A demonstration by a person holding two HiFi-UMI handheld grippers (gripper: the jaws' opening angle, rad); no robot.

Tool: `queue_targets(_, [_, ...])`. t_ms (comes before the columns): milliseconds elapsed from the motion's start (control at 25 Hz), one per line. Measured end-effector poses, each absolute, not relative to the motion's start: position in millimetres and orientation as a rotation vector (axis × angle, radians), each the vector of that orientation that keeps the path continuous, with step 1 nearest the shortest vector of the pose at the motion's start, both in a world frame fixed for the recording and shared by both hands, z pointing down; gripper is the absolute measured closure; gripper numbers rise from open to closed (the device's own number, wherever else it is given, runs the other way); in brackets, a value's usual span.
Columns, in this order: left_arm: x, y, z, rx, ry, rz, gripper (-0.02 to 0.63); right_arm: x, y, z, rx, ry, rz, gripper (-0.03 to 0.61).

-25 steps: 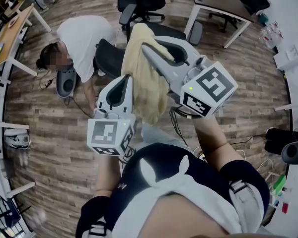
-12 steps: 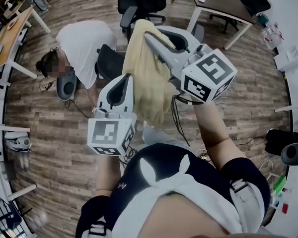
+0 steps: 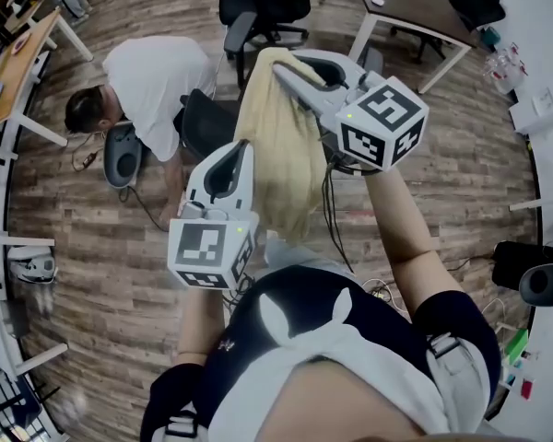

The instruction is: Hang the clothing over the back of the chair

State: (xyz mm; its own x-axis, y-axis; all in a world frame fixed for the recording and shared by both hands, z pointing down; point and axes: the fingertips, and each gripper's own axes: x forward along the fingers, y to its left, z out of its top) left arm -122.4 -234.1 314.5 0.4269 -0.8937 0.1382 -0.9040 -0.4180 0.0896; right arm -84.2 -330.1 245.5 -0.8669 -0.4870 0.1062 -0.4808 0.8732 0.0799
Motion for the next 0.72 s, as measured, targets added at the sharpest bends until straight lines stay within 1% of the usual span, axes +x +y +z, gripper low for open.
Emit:
queue_targets(320, [-128,-255,325,2.509,-1.571,0.123,0.607,-89,-364,287,0.631,-2.817,-0.075,0.528])
queue_targets(720, [-121,-279,346,2.488,-1.535,0.17,0.607,-80,-400,351,0.532,-2.71,0.013,0.526])
